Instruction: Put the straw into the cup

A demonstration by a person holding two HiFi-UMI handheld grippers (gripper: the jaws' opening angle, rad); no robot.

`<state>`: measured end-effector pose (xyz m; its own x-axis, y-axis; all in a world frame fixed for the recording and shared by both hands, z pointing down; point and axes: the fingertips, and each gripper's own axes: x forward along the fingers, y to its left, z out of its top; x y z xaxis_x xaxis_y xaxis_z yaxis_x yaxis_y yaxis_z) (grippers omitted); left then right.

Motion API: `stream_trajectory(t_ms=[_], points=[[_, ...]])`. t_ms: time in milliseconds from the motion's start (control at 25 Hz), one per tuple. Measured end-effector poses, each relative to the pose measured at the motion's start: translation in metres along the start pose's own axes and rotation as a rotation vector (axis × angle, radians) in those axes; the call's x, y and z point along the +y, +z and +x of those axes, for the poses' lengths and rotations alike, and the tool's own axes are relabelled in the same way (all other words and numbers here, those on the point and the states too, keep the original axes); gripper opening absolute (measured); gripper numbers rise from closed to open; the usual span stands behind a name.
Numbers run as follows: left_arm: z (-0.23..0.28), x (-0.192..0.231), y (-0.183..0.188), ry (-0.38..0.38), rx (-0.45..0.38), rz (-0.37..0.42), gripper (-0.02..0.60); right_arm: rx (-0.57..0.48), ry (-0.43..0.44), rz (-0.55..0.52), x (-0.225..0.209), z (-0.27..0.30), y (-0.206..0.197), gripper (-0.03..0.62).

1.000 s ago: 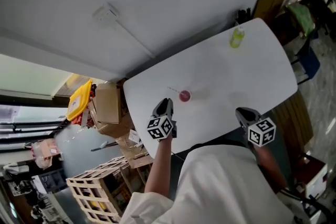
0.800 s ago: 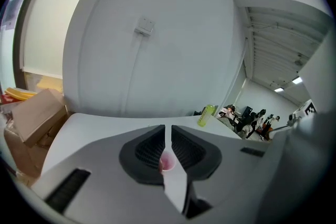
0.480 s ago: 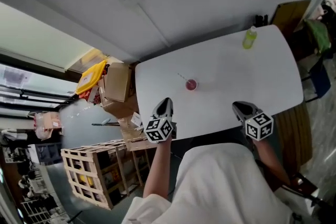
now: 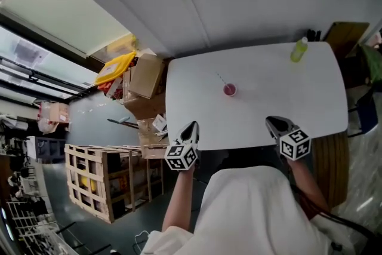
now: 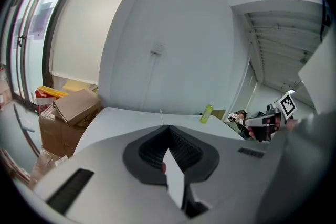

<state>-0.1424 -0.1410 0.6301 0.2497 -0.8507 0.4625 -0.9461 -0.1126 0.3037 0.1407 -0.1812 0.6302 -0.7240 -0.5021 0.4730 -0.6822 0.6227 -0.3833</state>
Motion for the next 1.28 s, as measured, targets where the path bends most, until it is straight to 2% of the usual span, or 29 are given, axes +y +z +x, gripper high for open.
stream_trajectory(t_ms=[160, 560, 760, 920, 1160, 1280], points=[[-0.018, 0.001, -0.012, -0.029, 0.01, -0.005, 0.002, -0.001, -0.003, -0.021, 0.013, -0.001, -0.002, 0.043], [-0.076, -0.029, -0.024, -0.168, -0.003, 0.058, 0.002, -0.023, -0.055, -0.058, 0.057, -0.03, -0.023, 0.043], [-0.114, -0.05, -0.034, -0.237, -0.03, 0.07, 0.002, -0.053, -0.076, -0.066, 0.091, -0.056, -0.039, 0.043], [-0.145, -0.066, -0.056, -0.292, -0.031, 0.086, 0.002, -0.078, -0.1, -0.071, 0.115, -0.082, -0.062, 0.043], [-0.179, -0.074, -0.086, -0.312, -0.007, 0.073, 0.002, -0.069, -0.13, -0.058, 0.139, -0.114, -0.1, 0.043], [-0.19, -0.07, -0.095, -0.284, -0.012, 0.056, 0.002, -0.062, -0.131, -0.055, 0.143, -0.124, -0.111, 0.043]])
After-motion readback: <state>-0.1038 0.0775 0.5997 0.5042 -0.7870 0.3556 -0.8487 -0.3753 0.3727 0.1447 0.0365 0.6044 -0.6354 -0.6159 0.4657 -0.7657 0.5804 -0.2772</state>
